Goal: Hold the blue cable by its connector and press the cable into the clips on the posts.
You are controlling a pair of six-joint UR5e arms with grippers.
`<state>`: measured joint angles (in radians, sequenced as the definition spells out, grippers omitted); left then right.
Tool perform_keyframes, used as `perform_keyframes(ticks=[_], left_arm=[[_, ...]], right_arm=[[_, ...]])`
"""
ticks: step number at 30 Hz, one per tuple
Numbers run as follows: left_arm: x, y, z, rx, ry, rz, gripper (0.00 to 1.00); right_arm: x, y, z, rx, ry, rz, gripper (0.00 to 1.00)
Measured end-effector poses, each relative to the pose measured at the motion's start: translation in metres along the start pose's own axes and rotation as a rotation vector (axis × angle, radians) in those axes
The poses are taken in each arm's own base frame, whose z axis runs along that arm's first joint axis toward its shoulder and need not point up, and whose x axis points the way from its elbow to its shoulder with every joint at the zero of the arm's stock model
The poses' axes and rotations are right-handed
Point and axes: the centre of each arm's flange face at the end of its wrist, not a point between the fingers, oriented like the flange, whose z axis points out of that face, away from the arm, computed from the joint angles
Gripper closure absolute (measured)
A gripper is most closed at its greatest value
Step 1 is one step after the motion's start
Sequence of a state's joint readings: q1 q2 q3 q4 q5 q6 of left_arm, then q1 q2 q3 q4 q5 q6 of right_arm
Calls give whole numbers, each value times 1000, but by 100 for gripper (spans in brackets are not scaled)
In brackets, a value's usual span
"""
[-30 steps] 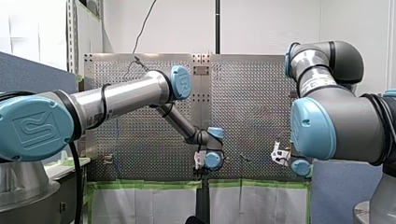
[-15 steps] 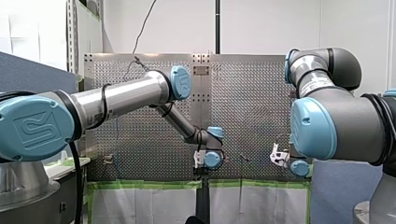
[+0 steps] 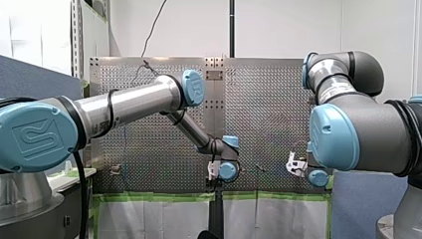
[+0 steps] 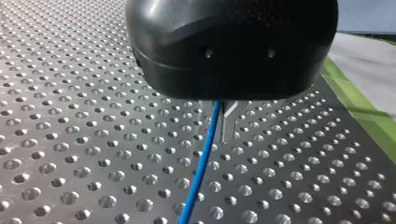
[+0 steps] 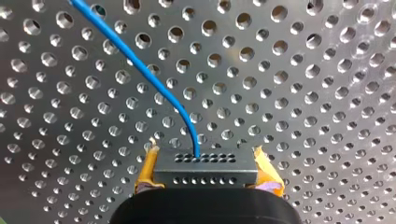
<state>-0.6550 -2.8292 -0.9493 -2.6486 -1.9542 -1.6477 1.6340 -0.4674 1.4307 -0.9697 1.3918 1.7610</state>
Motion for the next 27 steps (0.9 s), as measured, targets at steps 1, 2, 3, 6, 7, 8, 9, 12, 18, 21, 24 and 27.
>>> perform_keyframes(ticks=[1,2,3,6,7,8,9,12,18,21,24,27], left_arm=[[1,0,0,0,1,1,100],[1,0,-1,0,2,2,100],[1,0,-1,-1,4,3,100],[2,0,-1,0,6,5,100],[2,0,-2,-1,7,7,93],[3,0,-2,-3,8,12,93],[4,0,-3,-6,9,19,86],[6,1,-6,-22,13,42,73],[8,4,-7,-46,16,101,49],[6,3,-6,-36,13,113,18],[5,1,-5,-20,12,118,0],[5,1,-6,-24,17,126,0]], right_arm=[[0,0,0,1,0,0,100],[0,0,0,3,0,0,100],[0,0,0,4,0,0,100],[0,-1,0,6,0,0,100],[0,-1,0,7,0,0,100],[0,-2,0,8,0,0,100],[0,-2,0,9,0,0,100],[0,-3,0,11,0,0,100],[0,-4,0,13,-1,0,100],[-1,-4,0,13,-1,0,100],[-1,-5,0,13,-1,0,100],[-1,-4,0,13,-2,0,100]])
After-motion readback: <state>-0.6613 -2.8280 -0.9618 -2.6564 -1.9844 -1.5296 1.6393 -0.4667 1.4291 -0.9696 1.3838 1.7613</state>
